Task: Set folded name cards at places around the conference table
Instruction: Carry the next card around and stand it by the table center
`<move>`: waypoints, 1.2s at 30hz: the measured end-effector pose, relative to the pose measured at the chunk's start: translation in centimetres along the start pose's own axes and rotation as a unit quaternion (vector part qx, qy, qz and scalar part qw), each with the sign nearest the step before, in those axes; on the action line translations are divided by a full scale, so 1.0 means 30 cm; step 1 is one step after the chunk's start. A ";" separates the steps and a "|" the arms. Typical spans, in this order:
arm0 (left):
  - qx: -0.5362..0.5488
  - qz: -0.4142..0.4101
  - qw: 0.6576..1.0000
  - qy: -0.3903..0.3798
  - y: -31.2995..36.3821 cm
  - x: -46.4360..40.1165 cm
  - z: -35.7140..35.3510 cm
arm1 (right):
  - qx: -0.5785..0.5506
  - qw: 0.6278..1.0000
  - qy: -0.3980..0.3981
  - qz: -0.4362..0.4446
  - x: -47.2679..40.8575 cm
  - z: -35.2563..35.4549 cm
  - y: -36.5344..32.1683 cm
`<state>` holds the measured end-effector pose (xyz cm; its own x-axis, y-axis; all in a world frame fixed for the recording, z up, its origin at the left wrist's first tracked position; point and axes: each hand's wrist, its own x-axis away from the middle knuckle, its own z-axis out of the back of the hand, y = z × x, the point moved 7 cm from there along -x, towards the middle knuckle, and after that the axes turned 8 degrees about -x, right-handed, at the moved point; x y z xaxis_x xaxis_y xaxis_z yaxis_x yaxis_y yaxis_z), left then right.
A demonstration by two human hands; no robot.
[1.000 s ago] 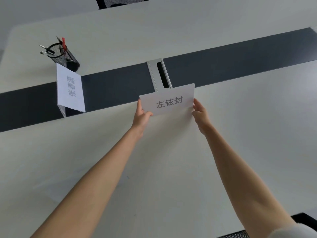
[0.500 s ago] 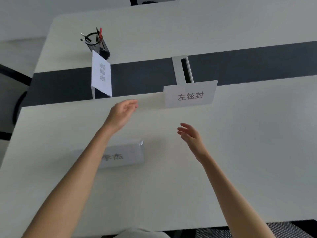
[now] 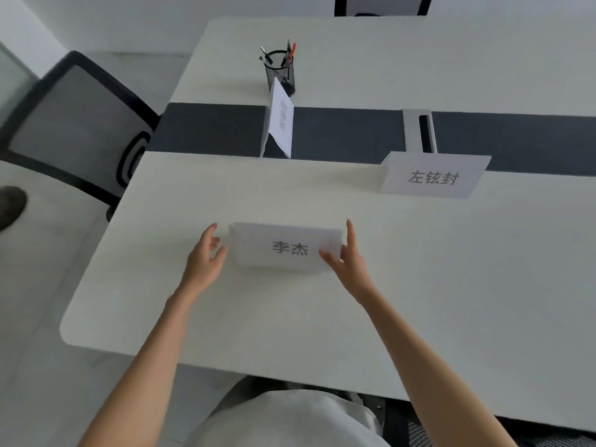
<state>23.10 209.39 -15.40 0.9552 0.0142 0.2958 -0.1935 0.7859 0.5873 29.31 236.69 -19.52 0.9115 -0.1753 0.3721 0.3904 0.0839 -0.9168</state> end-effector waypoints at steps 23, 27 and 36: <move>0.016 -0.328 0.909 -0.256 -0.044 0.041 0.002 | -0.154 0.908 0.383 -0.070 0.673 -0.448 0.158; -0.026 -0.410 0.847 -0.338 0.031 0.241 -0.094 | -0.253 0.852 0.452 -0.078 0.940 -0.496 0.245; -0.115 -0.531 0.648 -0.534 0.171 0.911 -0.428 | -0.405 0.657 0.629 -0.097 1.563 -0.573 0.472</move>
<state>51.08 221.74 -13.97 -0.2001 -0.9493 0.2424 0.6018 0.0762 0.7950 75.34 212.80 -17.55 -0.1713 -0.8199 0.5462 -0.1771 -0.5198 -0.8357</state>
